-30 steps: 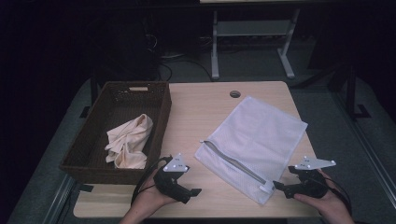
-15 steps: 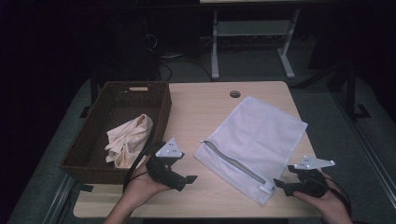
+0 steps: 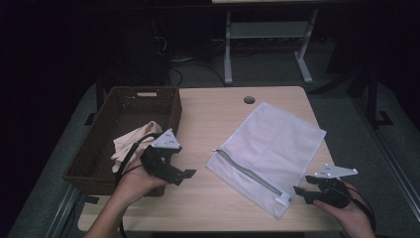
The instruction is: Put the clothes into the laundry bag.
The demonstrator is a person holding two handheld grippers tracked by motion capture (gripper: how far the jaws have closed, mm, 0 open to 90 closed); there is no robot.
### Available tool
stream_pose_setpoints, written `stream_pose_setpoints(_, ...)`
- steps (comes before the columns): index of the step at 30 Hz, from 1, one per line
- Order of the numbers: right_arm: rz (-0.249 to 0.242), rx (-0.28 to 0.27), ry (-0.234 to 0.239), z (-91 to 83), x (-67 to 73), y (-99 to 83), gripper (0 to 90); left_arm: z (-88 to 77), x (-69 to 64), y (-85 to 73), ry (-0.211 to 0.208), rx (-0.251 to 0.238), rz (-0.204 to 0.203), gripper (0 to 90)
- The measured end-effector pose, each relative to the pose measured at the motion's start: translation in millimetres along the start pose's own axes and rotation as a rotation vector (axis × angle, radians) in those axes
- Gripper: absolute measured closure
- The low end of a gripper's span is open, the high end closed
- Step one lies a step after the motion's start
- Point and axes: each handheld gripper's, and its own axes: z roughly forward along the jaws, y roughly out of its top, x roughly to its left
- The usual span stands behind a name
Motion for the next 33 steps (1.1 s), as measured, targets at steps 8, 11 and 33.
stream_pose_setpoints(8,0.019,-0.019,0.011,-2.2,-1.5,1.6,40.0,-24.9,21.8,-3.0,0.061,-0.001,-0.025,11.9)
stream_pose_setpoints(11,0.01,-0.02,0.011,-2.8,-1.0,2.0,41.5,-32.5,31.8,-7.4,0.088,0.002,-0.041,11.9)
stream_pose_setpoints(33,-0.004,-0.04,0.019,-1.3,-1.4,6.3,43.8,-28.4,120.9,-58.9,0.3,0.114,-0.141,11.4)
